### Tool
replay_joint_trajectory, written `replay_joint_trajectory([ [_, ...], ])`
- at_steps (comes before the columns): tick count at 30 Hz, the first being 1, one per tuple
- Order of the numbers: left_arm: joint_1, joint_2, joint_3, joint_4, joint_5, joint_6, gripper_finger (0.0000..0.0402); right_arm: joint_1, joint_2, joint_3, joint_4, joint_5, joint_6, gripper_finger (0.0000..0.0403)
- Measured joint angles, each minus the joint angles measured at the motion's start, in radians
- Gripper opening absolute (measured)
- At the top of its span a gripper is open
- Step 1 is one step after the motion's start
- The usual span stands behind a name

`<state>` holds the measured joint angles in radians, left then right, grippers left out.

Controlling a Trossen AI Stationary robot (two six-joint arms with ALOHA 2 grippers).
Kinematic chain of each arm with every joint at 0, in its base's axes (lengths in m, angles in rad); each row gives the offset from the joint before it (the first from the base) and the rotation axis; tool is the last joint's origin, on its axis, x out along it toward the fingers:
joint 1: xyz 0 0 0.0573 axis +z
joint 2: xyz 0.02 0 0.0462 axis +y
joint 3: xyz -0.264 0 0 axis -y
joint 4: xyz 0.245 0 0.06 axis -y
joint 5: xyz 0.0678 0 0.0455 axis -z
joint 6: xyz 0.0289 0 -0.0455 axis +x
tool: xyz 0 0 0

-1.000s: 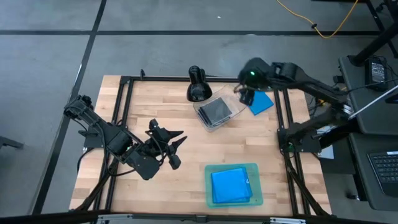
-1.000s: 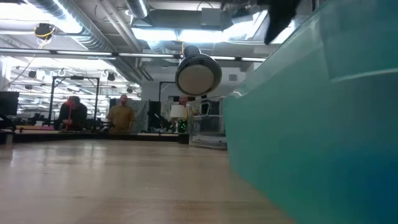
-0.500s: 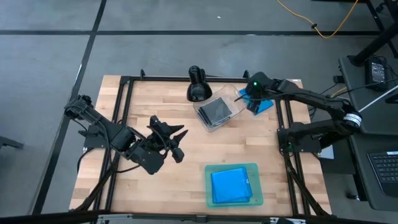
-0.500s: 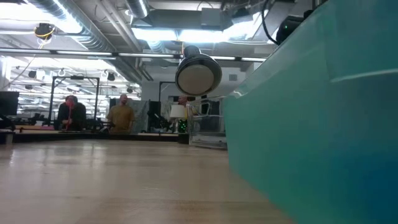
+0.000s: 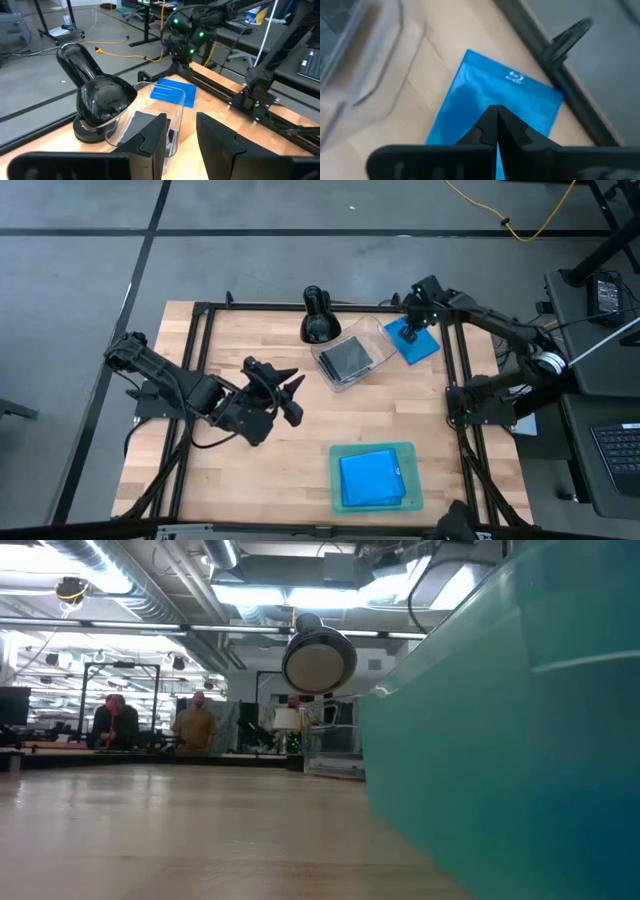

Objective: Pick & place jewel cases by type
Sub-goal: Put the blue CD case into the light green bin

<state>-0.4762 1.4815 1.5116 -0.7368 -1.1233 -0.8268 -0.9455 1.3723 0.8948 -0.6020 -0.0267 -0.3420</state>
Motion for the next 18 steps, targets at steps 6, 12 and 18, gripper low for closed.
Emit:
replay_joint_trajectory([
  [6, 0.029, 0.000, 0.000, 0.000, 0.000, 0.000, 0.0100, -0.015, 0.111, 0.000, -0.004, -0.021, 0.009, 0.0009],
  [12, 0.037, 0.000, 0.000, 0.000, 0.022, 0.002, 0.0100, -0.015, 0.178, -0.001, -0.066, -0.048, 0.044, 0.0006],
  [18, 0.030, 0.000, 0.000, 0.000, 0.026, 0.002, 0.0100, -0.015, 0.182, -0.076, -0.066, -0.099, 0.074, 0.0004],
])
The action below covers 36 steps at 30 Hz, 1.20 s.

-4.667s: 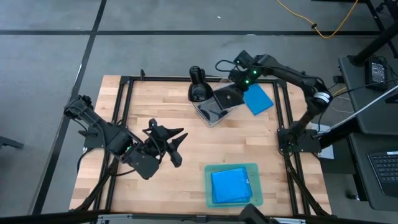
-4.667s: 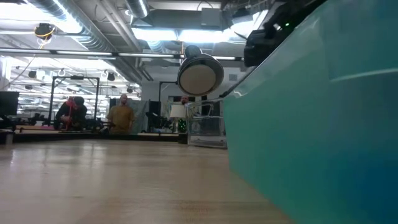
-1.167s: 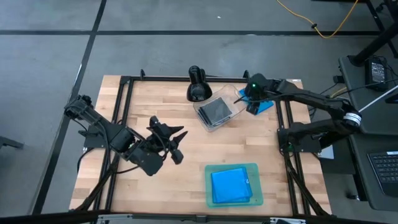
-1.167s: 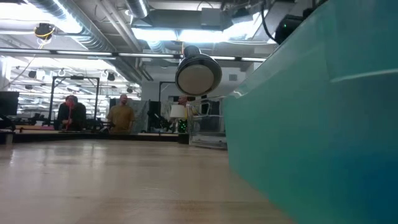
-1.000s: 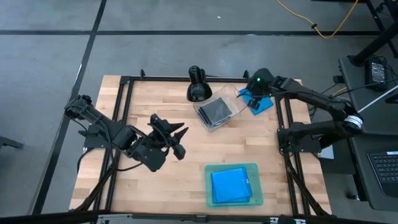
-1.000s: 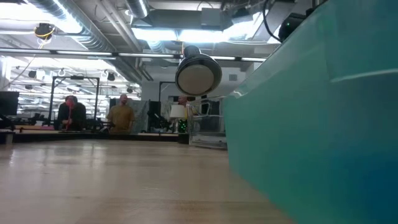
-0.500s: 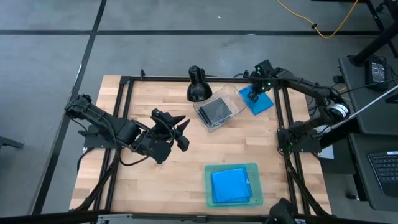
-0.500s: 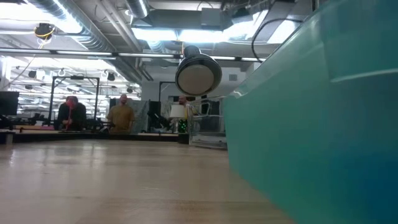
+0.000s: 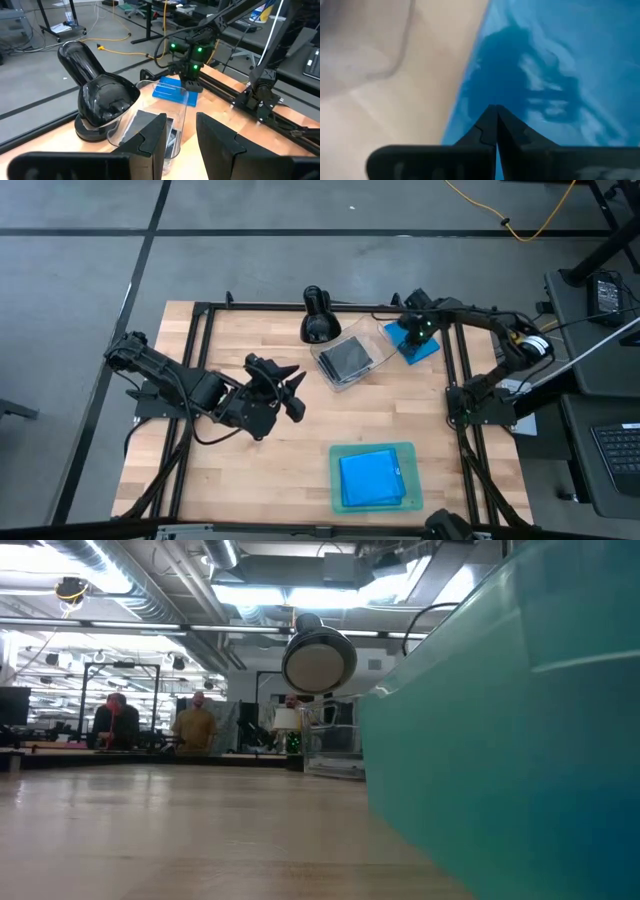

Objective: Pick & place jewel cases by type
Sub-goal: Put the blue CD case into the light green bin

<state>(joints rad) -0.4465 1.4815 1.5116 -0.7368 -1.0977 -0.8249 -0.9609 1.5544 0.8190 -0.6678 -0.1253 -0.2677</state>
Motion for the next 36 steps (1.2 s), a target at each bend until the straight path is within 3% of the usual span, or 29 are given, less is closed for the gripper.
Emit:
replay_joint_trajectory([
  [5, -0.014, 0.000, 0.000, 0.000, 0.001, 0.000, 0.0100, 0.016, -0.052, -0.065, 0.009, 0.034, 0.014, 0.0005],
  [12, -0.034, 0.000, 0.000, 0.003, 0.002, 0.008, 0.0100, 0.018, -0.095, -0.073, -0.064, -0.007, 0.087, 0.0004],
  [16, -0.049, 0.000, 0.000, 0.003, 0.002, 0.017, 0.0100, 0.018, -0.091, -0.080, -0.117, -0.078, 0.137, 0.0005],
  [36, -0.130, 0.000, 0.000, 0.000, 0.001, 0.083, 0.0100, 0.133, -0.090, -0.120, -0.103, -0.107, 0.348, 0.0002],
])
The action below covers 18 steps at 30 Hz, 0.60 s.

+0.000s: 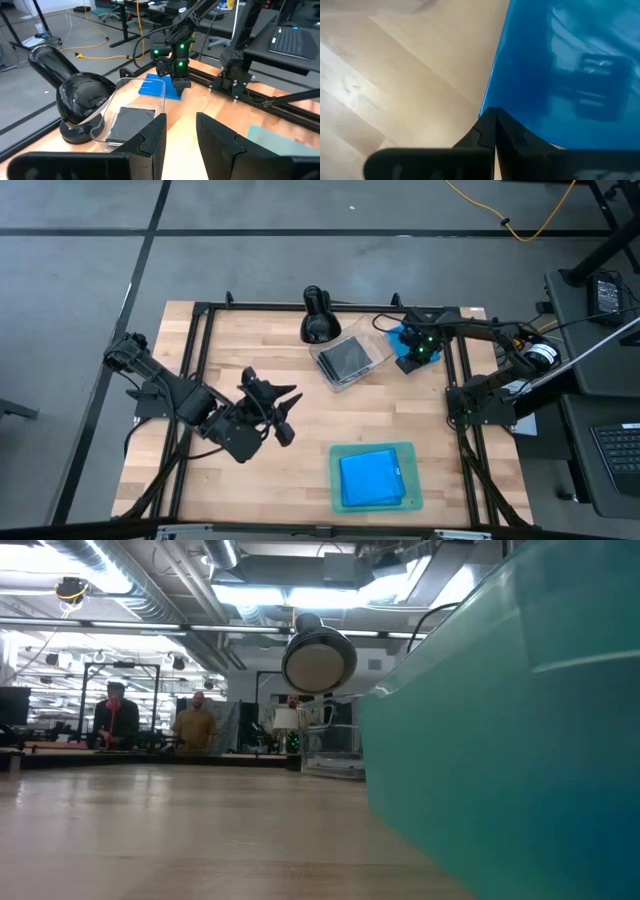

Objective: Pick & place jewel cases by type
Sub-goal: Put the blue CD case into the light green bin

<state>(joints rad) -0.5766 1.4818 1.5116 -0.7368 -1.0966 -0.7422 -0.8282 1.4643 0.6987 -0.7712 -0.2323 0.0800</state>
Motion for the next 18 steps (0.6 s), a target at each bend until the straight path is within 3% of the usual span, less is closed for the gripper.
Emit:
replay_joint_trajectory([
  [8, -0.027, 0.000, 0.000, 0.000, 0.000, 0.038, 0.0100, 0.094, 0.002, -0.003, -0.017, -0.079, 0.140, 0.0002],
  [12, -0.047, 0.000, 0.000, 0.000, -0.001, 0.049, 0.0100, 0.177, 0.000, -0.016, -0.006, -0.089, 0.216, 0.0003],
  [18, -0.081, 0.000, 0.000, -0.001, -0.002, 0.052, 0.0100, 0.327, -0.016, -0.106, 0.095, -0.187, 0.379, 0.0003],
])
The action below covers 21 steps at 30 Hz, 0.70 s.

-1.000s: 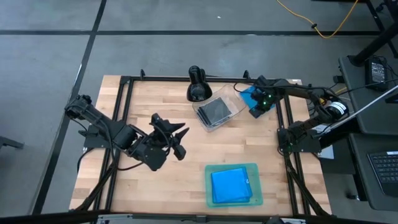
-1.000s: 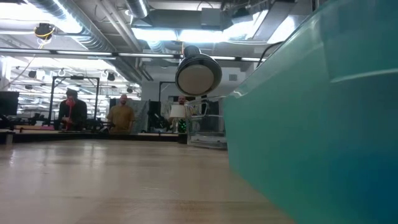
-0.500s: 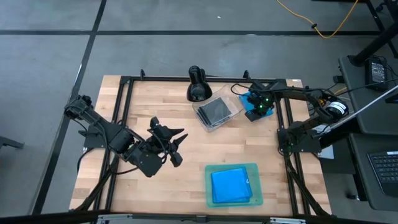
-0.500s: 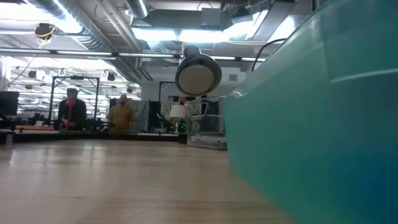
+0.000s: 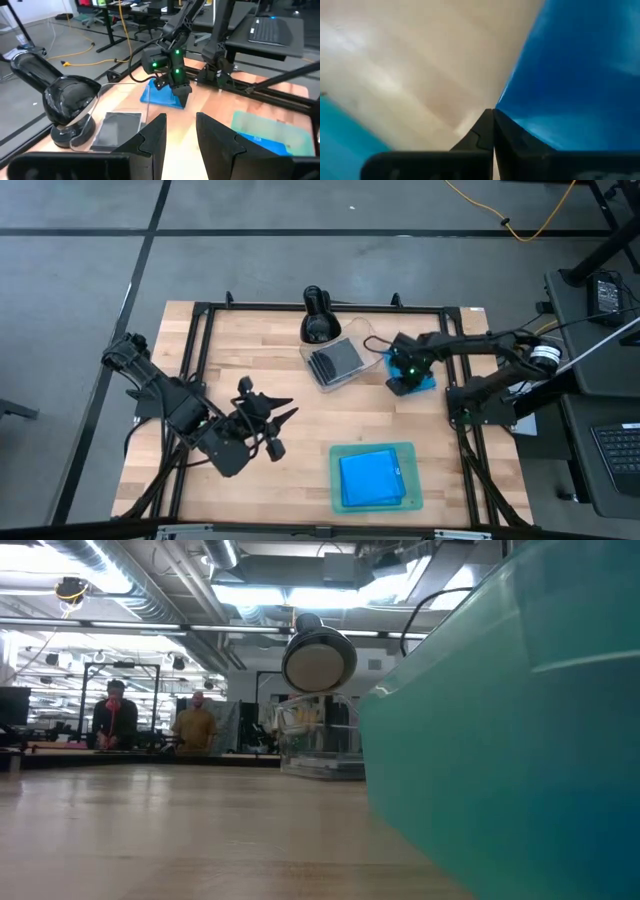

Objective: Pick & place jewel cases by type
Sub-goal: Put the blue CD case into the light green bin

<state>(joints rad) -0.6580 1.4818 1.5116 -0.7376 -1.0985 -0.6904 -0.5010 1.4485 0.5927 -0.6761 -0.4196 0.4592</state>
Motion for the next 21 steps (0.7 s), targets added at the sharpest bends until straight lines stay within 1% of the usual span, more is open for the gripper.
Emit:
replay_joint_trajectory([
  [2, -0.011, 0.000, 0.000, 0.000, 0.000, 0.014, 0.0100, 0.058, -0.010, -0.028, 0.058, -0.010, 0.064, 0.0003],
  [7, -0.023, 0.000, 0.000, -0.003, -0.012, 0.025, 0.0100, 0.197, -0.029, -0.051, 0.154, 0.042, 0.202, 0.0004],
  [11, -0.023, 0.000, 0.000, -0.008, -0.014, 0.025, 0.0100, 0.302, -0.053, -0.005, 0.189, 0.030, 0.254, 0.0004],
  [13, -0.020, 0.000, 0.000, -0.008, -0.015, 0.025, 0.0100, 0.333, -0.083, 0.034, 0.191, 0.035, 0.266, 0.0004],
  [14, -0.020, 0.000, 0.000, -0.009, -0.015, 0.025, 0.0100, 0.345, -0.089, 0.052, 0.187, 0.062, 0.270, 0.0004],
  [17, -0.016, 0.000, 0.000, -0.009, -0.014, 0.025, 0.0100, 0.359, -0.127, 0.113, 0.085, 0.150, 0.251, 0.0004],
  [21, -0.014, 0.000, 0.000, -0.009, -0.017, 0.024, 0.0100, 0.314, -0.168, 0.148, -0.063, 0.298, 0.195, 0.0004],
])
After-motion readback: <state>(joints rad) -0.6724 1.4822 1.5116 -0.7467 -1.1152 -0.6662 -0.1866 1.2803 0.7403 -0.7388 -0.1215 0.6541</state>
